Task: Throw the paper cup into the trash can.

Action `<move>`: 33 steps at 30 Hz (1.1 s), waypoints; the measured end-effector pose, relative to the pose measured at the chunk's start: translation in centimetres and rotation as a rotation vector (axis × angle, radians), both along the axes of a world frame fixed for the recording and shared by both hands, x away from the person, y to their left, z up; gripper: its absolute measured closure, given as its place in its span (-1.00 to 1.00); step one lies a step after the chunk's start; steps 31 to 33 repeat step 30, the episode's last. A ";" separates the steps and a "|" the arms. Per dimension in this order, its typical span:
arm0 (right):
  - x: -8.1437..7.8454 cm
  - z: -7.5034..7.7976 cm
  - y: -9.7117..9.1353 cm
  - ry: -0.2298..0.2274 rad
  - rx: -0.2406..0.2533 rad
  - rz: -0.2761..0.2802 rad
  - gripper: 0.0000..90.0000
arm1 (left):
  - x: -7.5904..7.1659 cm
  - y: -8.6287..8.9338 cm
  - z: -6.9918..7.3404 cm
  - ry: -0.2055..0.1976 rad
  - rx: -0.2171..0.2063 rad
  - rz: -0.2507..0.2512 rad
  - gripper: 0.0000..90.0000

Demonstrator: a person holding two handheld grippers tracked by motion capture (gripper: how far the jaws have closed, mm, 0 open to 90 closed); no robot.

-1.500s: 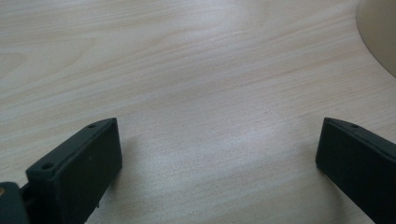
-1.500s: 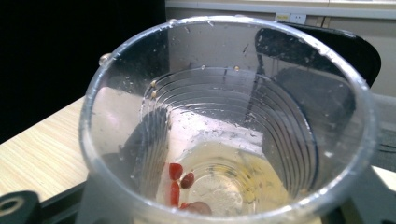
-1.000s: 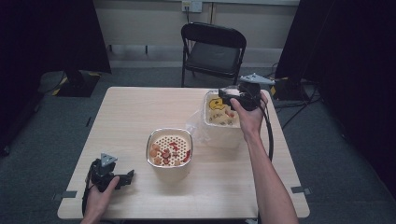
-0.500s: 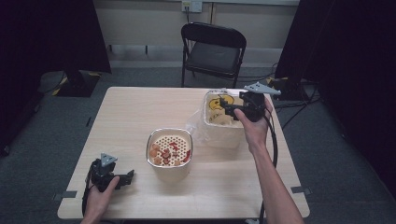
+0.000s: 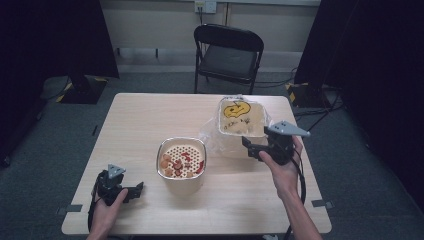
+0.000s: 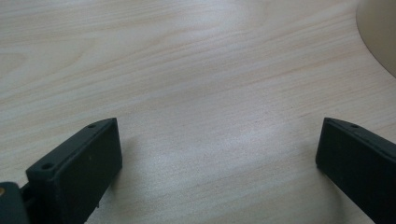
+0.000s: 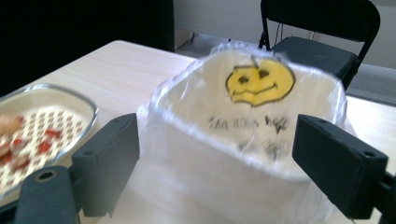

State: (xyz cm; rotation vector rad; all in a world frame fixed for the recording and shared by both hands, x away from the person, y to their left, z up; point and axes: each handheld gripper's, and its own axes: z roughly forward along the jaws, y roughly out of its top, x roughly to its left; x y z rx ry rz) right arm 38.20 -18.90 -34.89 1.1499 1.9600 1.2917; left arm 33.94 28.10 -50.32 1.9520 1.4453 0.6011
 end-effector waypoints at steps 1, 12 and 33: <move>-0.4 -0.4 -0.1 0.009 -0.001 0.002 -0.68 | 0.0 0.0 0.0 0.000 0.000 0.000 -1.00; -3.4 -7.1 -1.0 0.117 -0.045 0.005 -0.68 | 0.0 0.0 0.0 0.000 0.000 0.000 -1.00; -2.9 -14.9 -2.8 0.272 -0.200 -0.089 -0.69 | 0.0 0.0 0.0 0.000 0.000 0.000 -1.00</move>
